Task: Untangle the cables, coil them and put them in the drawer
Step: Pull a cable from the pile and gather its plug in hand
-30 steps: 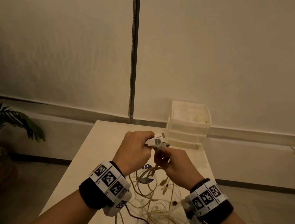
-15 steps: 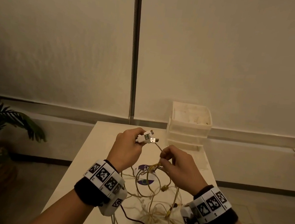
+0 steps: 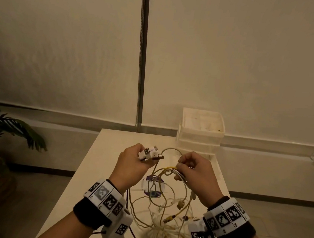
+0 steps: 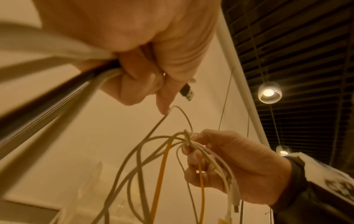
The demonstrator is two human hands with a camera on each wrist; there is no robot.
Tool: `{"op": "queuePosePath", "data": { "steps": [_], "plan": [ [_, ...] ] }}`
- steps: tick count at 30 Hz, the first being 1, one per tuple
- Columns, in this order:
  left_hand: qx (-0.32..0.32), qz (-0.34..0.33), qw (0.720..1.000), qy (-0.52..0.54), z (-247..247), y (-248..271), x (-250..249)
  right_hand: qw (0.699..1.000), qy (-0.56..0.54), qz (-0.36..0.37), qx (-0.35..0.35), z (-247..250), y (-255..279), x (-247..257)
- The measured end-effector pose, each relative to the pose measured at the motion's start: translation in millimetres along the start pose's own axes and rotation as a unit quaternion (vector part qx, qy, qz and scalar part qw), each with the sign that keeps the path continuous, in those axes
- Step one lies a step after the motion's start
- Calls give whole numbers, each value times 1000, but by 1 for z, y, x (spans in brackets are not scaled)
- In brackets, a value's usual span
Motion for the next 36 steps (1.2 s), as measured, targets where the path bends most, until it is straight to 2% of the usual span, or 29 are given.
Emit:
{"op": "queuePosePath", "data": {
  "steps": [5,8,10,11,13,15,19,23,27,31,33,36],
  "plan": [
    [-19,49,998,28,1,-2,8,1000,-14,-20,-10,1,-2,-3],
    [-31,93,981,168,1,-3,12,998,-44,-35,-11,1,-3,-4],
    [21,88,966,241,-4,0,7,998,-57,-36,-7,0,-3,-3],
    [54,73,970,227,-6,2,4,997,-63,-35,-4,0,-3,-2],
    [97,27,986,131,-12,2,-1,996,-81,-34,2,-2,-3,0],
    [108,-20,993,40,-17,1,0,995,-96,-36,13,-4,-3,2],
    [110,-48,993,0,-26,-3,4,991,-126,-43,33,-4,1,3],
    [100,-30,993,53,-28,-4,5,987,-138,-66,44,-3,1,2],
    [25,-1,983,181,-27,0,5,986,-145,-69,41,0,-1,-3],
    [-34,24,965,258,-33,4,3,982,-171,-73,42,-5,1,-8],
    [-30,39,961,272,-35,3,4,977,-196,-76,36,-7,2,-9],
    [18,48,969,242,-39,1,9,975,-211,-74,17,-6,1,-7]
  ]
}}
Point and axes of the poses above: each hand's wrist, its own y-axis away from the middle knuckle, its own z-axis out of the back of the hand, x = y × z, the point moved 4 cm from there along -y, towards the middle knuckle, and after that the axes turned 10 degrees about x, right-handed, at the moved point
